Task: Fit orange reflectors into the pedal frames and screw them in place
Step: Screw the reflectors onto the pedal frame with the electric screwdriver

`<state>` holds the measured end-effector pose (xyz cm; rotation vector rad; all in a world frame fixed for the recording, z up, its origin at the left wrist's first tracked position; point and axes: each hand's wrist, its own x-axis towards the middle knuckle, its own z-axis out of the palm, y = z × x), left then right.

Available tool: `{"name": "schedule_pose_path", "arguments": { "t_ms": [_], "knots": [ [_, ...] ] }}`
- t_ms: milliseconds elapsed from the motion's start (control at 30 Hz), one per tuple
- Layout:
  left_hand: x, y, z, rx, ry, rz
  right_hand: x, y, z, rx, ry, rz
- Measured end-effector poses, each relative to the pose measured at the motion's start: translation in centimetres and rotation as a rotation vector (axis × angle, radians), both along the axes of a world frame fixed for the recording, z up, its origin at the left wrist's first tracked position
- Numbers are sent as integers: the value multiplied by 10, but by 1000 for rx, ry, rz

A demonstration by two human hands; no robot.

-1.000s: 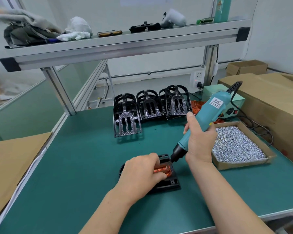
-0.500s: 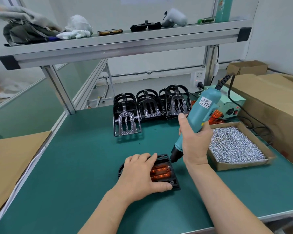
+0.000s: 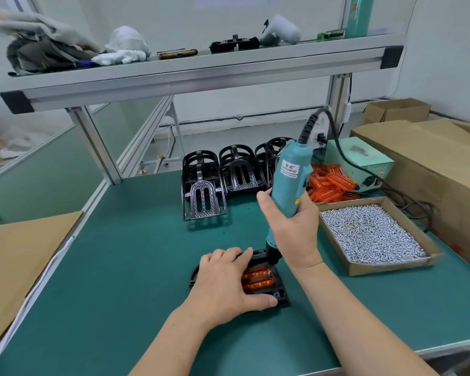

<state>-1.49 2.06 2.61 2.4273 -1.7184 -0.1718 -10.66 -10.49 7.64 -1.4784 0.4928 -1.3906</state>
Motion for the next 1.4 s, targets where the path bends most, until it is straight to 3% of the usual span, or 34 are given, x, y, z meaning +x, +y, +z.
{"name": "schedule_pose_path", "arguments": {
  "t_ms": [633,1200,1400],
  "knots": [
    [1,-2,-3,-36,-14,9,10,1,-7,-25,119,47],
    [2,-1,-6,-41,2,3,-17,7,6,20,43,164],
    [2,0,-5,-38,1,4,-19,11,6,12,22,106]
  ]
}}
